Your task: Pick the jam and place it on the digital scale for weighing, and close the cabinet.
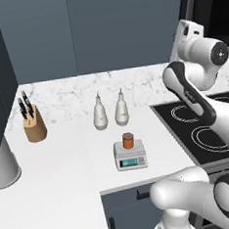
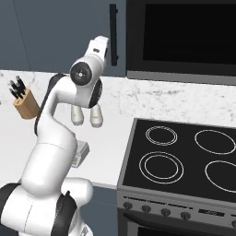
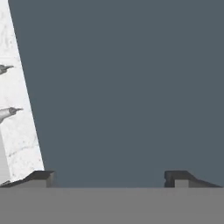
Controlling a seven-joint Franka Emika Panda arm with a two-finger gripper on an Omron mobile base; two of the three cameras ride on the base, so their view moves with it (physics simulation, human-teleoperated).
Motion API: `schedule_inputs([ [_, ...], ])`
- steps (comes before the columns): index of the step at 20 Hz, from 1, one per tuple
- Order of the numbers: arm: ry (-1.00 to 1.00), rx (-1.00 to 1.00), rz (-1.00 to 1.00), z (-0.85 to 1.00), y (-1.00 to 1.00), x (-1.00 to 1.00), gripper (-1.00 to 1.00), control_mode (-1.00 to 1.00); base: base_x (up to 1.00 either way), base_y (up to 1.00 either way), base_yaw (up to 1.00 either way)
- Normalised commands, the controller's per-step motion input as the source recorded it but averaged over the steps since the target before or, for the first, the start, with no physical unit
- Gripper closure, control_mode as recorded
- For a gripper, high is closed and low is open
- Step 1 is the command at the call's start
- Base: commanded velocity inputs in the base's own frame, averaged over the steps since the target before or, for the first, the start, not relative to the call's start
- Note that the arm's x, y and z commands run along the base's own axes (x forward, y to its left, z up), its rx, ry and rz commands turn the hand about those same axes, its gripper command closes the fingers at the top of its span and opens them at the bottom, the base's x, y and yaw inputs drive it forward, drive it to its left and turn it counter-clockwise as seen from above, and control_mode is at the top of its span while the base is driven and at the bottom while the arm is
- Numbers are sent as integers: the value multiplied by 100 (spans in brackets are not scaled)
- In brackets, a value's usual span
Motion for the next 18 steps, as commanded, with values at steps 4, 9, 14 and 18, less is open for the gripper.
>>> schedule_inputs([
  [4,0,0,6,-16,0,-62,-100,-100,0,0,0],
  [9,2,0,4,-6,0,-64,-100,-100,0,0,0],
  [14,6,0,4,-11,0,-70,-100,-100,0,0,0],
  [18,15,0,5,-19,0,-29,-100,-100,0,0,0],
])
